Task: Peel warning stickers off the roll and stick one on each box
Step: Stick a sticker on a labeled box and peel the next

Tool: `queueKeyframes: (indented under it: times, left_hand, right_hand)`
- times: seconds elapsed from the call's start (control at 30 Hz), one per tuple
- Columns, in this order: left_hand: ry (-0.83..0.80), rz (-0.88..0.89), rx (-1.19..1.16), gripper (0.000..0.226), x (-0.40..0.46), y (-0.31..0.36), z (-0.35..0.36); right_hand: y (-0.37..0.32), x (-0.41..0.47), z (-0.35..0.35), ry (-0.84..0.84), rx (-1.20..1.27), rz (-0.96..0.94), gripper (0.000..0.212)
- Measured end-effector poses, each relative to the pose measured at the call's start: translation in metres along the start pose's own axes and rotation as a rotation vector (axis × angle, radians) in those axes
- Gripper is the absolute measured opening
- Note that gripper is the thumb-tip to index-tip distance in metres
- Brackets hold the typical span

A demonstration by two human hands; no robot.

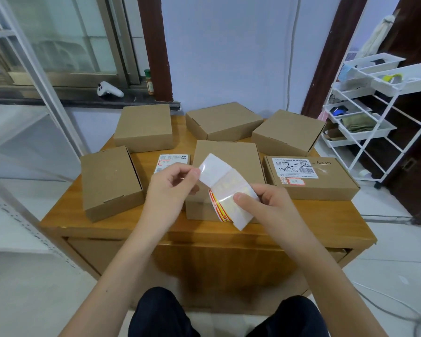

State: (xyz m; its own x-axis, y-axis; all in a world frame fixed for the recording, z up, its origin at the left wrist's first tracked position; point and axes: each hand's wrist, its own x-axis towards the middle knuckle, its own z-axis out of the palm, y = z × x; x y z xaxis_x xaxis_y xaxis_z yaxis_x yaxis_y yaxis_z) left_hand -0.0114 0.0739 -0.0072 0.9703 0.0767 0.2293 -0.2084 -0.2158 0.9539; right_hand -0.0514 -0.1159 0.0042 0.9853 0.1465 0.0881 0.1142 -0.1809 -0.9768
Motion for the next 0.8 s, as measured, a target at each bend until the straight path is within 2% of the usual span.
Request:
queueKeyframes:
  times: [0.3,0.43,0.5,0.67,0.8]
  left_hand:
    - [0.133,-0.011,-0.064,0.015,0.013,-0.015,-0.052]
    - [0.281,-0.033,-0.020,0.016,0.019,-0.030,-0.086]
    - [0.367,-0.028,0.056,0.013,0.021,-0.039,-0.101]
    - [0.487,0.086,0.456,0.016,0.026,-0.055,-0.121]
    - [0.429,0.205,0.728,0.021,0.030,-0.071,-0.126]
  right_hand:
    - [0.003,0.008,0.015,-0.027,0.008,0.019,0.016]
    - [0.003,0.012,0.022,-0.038,0.006,0.031,0.017]
    - [0.003,0.013,0.026,-0.056,0.003,0.033,0.018]
    - [0.001,0.016,0.035,-0.066,-0.007,0.052,0.017]
    - [0.002,0.018,0.038,-0.049,-0.021,0.065,0.016]
